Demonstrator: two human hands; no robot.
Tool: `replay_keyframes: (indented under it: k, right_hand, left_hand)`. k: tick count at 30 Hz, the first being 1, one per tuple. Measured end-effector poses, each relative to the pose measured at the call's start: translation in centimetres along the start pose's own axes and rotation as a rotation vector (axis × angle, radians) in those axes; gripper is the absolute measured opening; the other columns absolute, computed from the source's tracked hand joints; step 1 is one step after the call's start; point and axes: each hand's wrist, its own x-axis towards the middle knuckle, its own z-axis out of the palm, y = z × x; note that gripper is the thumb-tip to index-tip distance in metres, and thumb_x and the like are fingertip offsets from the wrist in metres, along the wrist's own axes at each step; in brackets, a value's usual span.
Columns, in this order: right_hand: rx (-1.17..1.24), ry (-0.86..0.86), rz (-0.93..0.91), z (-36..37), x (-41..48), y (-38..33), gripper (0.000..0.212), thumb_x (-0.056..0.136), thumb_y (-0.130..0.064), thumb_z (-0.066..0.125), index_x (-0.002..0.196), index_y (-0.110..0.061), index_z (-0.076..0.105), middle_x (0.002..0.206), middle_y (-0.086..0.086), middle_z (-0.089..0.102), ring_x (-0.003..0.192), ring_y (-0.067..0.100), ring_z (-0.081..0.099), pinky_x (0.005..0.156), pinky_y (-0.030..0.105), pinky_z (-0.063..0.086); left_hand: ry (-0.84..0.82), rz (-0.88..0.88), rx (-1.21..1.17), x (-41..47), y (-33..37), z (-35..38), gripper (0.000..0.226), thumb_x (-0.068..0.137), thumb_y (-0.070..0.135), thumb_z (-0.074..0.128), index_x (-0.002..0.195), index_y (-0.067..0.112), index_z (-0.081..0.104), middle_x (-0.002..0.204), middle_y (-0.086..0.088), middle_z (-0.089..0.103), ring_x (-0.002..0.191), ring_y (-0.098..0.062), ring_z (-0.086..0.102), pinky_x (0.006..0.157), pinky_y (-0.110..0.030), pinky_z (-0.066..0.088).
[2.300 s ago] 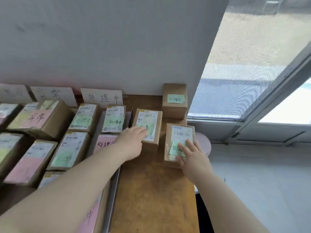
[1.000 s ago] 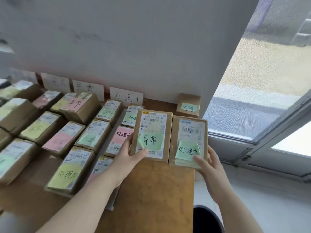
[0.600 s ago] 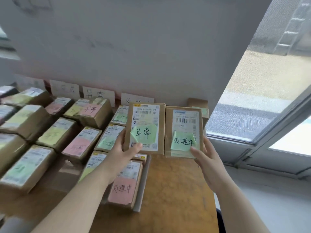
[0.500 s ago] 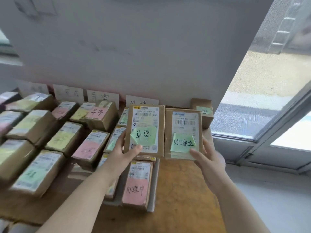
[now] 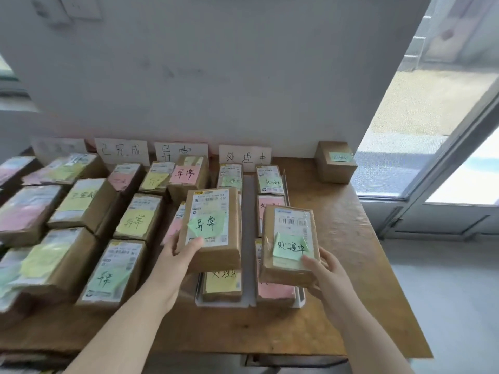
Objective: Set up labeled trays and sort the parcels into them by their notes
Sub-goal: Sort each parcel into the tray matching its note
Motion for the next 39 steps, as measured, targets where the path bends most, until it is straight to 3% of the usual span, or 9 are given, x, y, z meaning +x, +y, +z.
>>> replay_keyframes:
  k: [3,8,12,18,26,30,32,35,39]
  right_hand:
    - [-0.070,0.029,0.020,0.9,-0.2,0.3,0.057,0.083,-0.022,0.071,0.133,-0.023,0.044,0.114,0.002,0.065,0.099,0.021,0.067,0.087,0.040,0.054]
    - [-0.124,0.066,0.075,2.0,-0.3,1.3,0.051,0.086,-0.023,0.066,0.132,-0.021,0.045,0.114,0.003,0.065,0.101,0.024,0.065,0.078,0.037,0.055]
    - [-0.156,0.126,0.116,2.2,-0.4,1.5,0.052,0.088,-0.024,0.062,0.136,-0.016,0.044,0.114,0.006,0.065,0.102,0.025,0.064,0.089,0.044,0.054]
    - [-0.222,0.152,0.105,2.8,-1.1,0.5,0.044,0.092,-0.022,0.056,0.134,-0.020,0.043,0.116,0.002,0.060,0.097,0.015,0.059,0.066,0.028,0.047]
    - [-0.326,0.176,0.045,3.4,-1.4,-0.4,0.058,0.093,-0.030,0.055,0.146,-0.024,0.030,0.142,0.002,0.048,0.118,0.022,0.051,0.094,0.038,0.043]
    - [-0.473,0.183,-0.065,3.9,-1.7,-1.3,0.063,0.094,-0.030,0.056,0.149,-0.024,0.024,0.149,-0.001,0.039,0.130,0.021,0.044,0.099,0.037,0.042]
    - [-0.652,0.192,-0.173,4.3,-1.9,-2.1,0.068,0.093,-0.034,0.055,0.150,-0.027,0.018,0.154,-0.003,0.029,0.139,0.019,0.031,0.108,0.041,0.037]
    - [-0.850,0.164,-0.320,5.3,-2.2,-3.5,0.069,0.095,-0.038,0.050,0.152,-0.028,0.011,0.160,-0.007,0.009,0.147,0.011,0.000,0.119,0.038,0.014]
    - [-0.972,0.041,-0.390,6.4,-2.5,-4.9,0.068,0.097,-0.041,0.046,0.152,-0.030,0.007,0.160,-0.011,-0.001,0.146,0.008,-0.011,0.119,0.036,0.009]
  left_hand:
    - [0.005,0.025,-0.072,0.0,-0.1,-1.3,0.079,0.068,0.054,0.075,0.138,0.041,0.041,0.129,0.006,0.057,0.125,-0.021,0.049,0.109,-0.053,0.034]
    - [0.004,0.048,-0.097,-0.1,-0.1,-2.6,0.094,0.053,0.060,0.074,0.137,0.035,0.041,0.125,0.004,0.057,0.119,-0.021,0.052,0.107,-0.051,0.037]
    - [-0.024,0.058,-0.143,-0.1,-0.3,-3.0,0.091,0.056,0.058,0.074,0.137,0.035,0.042,0.125,0.003,0.058,0.118,-0.021,0.053,0.107,-0.050,0.038]
    - [-0.063,0.076,-0.148,-0.2,-0.2,-3.0,0.096,0.054,0.061,0.075,0.140,0.035,0.040,0.127,0.004,0.058,0.123,-0.021,0.049,0.109,-0.052,0.034]
    - [-0.065,0.062,-0.183,0.0,0.0,-3.1,0.064,0.078,0.043,0.070,0.135,0.035,0.042,0.124,0.005,0.059,0.121,-0.019,0.051,0.109,-0.050,0.035]
    - [-0.064,0.061,-0.160,-0.2,0.2,-2.8,0.076,0.069,0.050,0.072,0.137,0.036,0.042,0.126,0.006,0.059,0.123,-0.020,0.049,0.110,-0.050,0.034]
    - [-0.077,0.066,-0.142,-0.4,0.5,-2.4,0.067,0.077,0.046,0.069,0.137,0.039,0.042,0.126,0.008,0.060,0.126,-0.019,0.047,0.111,-0.050,0.032]
    - [-0.082,0.072,-0.116,-0.9,0.6,-1.6,0.054,0.085,0.042,0.066,0.134,0.044,0.043,0.125,0.010,0.061,0.124,-0.017,0.049,0.111,-0.049,0.032]
    - [-0.042,0.072,-0.074,-1.6,0.7,-0.1,0.065,0.078,0.052,0.069,0.136,0.042,0.041,0.124,0.010,0.060,0.123,-0.017,0.050,0.111,-0.050,0.033]
